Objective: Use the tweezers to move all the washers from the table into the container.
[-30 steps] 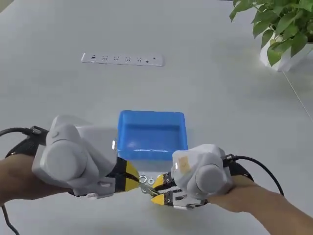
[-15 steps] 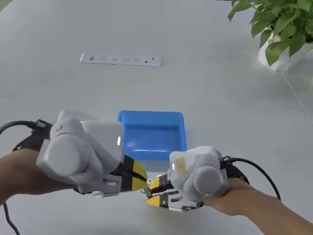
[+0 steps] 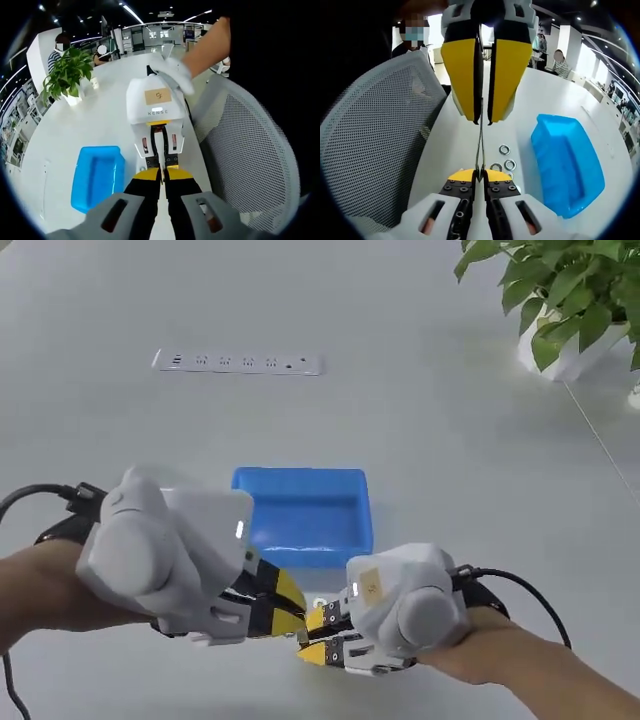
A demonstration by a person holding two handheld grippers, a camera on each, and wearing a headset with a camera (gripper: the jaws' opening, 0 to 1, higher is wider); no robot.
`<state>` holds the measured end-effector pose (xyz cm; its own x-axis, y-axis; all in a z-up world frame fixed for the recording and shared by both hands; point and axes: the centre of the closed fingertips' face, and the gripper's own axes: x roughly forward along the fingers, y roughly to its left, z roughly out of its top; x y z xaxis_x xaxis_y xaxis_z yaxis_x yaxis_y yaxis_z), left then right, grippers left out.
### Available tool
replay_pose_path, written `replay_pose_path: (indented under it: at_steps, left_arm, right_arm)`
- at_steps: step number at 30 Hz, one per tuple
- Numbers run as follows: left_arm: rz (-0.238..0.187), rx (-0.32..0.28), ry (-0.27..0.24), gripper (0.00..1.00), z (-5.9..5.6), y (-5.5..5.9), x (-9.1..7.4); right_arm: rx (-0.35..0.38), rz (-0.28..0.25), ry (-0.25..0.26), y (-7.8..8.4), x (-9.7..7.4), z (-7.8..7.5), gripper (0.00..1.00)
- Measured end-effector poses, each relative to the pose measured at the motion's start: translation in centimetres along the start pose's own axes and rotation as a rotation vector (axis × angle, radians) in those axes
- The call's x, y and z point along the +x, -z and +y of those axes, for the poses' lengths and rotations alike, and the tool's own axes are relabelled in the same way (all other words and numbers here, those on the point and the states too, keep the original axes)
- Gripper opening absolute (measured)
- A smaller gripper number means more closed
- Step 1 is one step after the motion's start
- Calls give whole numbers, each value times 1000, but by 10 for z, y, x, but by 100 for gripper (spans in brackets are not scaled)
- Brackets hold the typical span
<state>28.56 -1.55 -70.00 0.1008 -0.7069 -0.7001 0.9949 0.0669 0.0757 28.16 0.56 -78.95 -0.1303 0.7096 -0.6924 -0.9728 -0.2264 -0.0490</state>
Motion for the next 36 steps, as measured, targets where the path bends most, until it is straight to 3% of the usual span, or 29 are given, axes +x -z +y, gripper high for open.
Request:
replay_pose_path:
  at_steps: [18, 27, 36]
  left_arm:
    - [-19, -6, 3, 6, -1, 1, 7]
    - [-9, -1, -6, 5, 1, 4, 5]
    - [1, -8, -18, 5, 4, 9, 1]
  right_arm:
    - [12, 9, 1, 0, -1, -1, 8]
    - [-9, 18, 17, 0, 0, -5, 13]
    - [-1, -14, 50, -6, -7, -10, 21]
